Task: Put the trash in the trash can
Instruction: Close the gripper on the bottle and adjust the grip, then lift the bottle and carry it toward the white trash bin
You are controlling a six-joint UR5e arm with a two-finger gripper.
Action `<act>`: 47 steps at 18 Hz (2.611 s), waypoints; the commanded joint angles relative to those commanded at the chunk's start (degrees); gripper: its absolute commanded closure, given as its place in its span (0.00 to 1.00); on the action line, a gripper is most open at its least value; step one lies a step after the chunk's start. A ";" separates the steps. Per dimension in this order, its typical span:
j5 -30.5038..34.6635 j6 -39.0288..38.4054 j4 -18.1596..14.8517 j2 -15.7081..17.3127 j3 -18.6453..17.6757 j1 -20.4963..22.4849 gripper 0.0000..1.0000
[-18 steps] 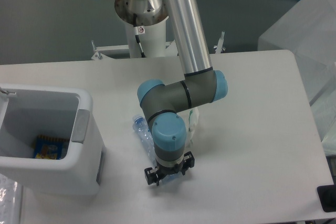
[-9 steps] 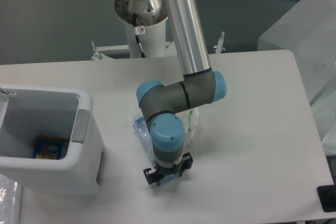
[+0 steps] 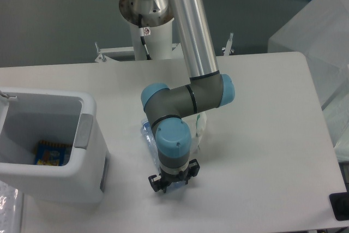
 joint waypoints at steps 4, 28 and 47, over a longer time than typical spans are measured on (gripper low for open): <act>-0.09 0.18 -0.09 0.17 0.00 0.00 0.30; -0.79 0.70 0.00 3.78 7.21 0.53 0.34; -0.79 1.05 0.00 5.80 13.70 1.58 0.36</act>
